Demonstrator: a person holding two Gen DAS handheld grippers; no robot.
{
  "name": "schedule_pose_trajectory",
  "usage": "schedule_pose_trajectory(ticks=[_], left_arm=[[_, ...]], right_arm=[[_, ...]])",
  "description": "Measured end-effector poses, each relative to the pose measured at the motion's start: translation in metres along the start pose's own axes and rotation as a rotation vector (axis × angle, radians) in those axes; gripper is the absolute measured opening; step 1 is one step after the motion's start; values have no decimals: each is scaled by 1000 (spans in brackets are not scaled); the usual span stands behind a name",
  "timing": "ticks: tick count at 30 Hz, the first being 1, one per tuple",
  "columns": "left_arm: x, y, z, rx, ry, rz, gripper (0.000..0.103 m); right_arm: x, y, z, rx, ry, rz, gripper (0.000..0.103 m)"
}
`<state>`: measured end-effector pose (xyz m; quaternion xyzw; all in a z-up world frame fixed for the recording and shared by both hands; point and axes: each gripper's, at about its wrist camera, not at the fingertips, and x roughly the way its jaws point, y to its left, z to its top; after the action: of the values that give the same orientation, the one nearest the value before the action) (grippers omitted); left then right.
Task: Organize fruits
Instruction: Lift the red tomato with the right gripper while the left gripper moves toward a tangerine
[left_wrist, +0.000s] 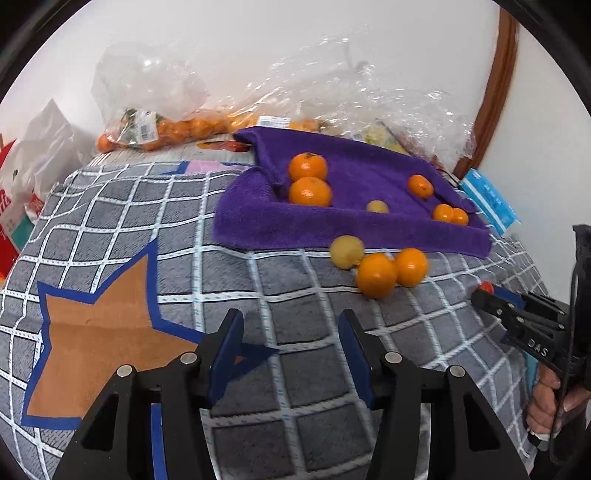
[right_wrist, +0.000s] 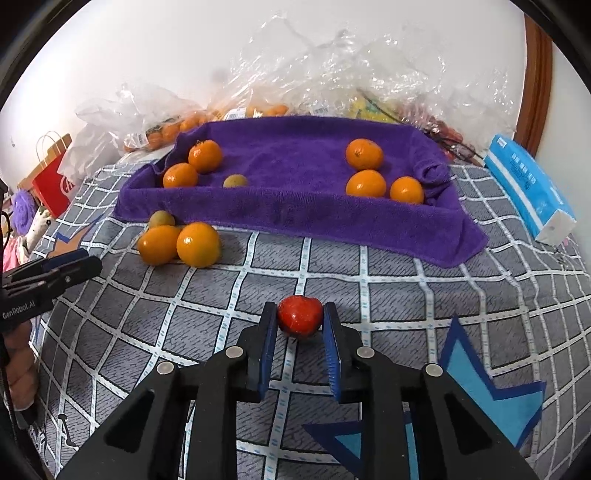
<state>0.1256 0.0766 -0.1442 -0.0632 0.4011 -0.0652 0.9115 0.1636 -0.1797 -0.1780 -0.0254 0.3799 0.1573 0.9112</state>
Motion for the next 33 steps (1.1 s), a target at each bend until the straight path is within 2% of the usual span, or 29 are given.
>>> schedule_pose_trajectory(ticks=[2,5,15,24,28,33], left_arm=[[-8,-10,4,15,-15,-20,50],[-9,-24,11,33,-2,-5,50],[23,-50,23,27,70,-41,50],[49,-64,26,30,119,0,40],[56,-68,26,38,118,32,32],[54,-67,25,28,109,27,31]], right_arm=[[-6,-3,2,1,-14,-4,24],[-14,-8,4,17,-34,-3,24],[-30,-31,-5,56,-62,-21,24],[-33,-58,-15,115,-64,-23,24],[-33,-65,-18,130,-64,-21,24],[-33,-68,-21,140,-65,-20,24]])
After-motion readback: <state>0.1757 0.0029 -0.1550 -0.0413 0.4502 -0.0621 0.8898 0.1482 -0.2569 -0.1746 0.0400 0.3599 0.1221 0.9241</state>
